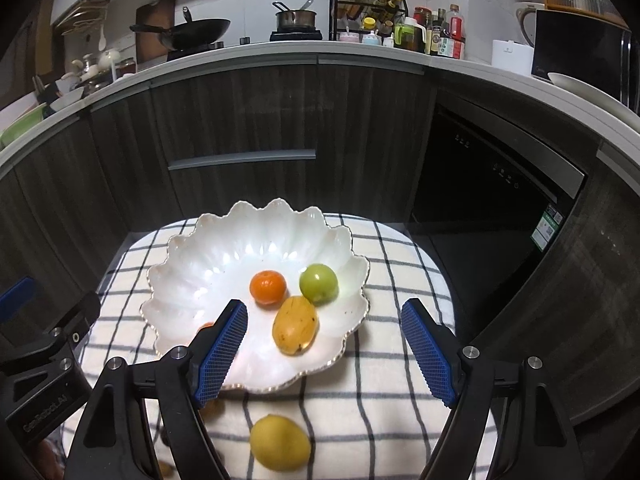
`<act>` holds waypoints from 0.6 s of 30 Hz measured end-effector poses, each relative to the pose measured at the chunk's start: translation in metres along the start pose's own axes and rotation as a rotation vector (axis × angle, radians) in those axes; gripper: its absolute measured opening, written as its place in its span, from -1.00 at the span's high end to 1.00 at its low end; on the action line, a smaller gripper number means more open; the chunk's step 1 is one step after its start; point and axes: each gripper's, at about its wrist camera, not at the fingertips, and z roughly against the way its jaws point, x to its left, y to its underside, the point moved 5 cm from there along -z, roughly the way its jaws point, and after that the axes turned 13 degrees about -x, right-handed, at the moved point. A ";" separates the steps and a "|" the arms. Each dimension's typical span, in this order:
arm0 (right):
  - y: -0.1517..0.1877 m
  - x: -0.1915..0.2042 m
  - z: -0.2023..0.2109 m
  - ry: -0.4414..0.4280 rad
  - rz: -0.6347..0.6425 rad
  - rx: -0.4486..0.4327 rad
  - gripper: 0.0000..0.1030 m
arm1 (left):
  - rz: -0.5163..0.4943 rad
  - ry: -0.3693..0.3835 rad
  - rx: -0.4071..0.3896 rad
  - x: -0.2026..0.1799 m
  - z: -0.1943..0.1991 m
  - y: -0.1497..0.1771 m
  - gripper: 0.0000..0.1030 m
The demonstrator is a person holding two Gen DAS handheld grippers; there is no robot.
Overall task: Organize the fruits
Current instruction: 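Withdraw both tools from the bowl toward the kiwi, lemon and plums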
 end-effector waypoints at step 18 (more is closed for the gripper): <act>0.070 0.004 0.034 -0.032 0.028 0.071 -0.55 | -0.042 0.012 0.047 -0.002 0.041 0.073 -0.86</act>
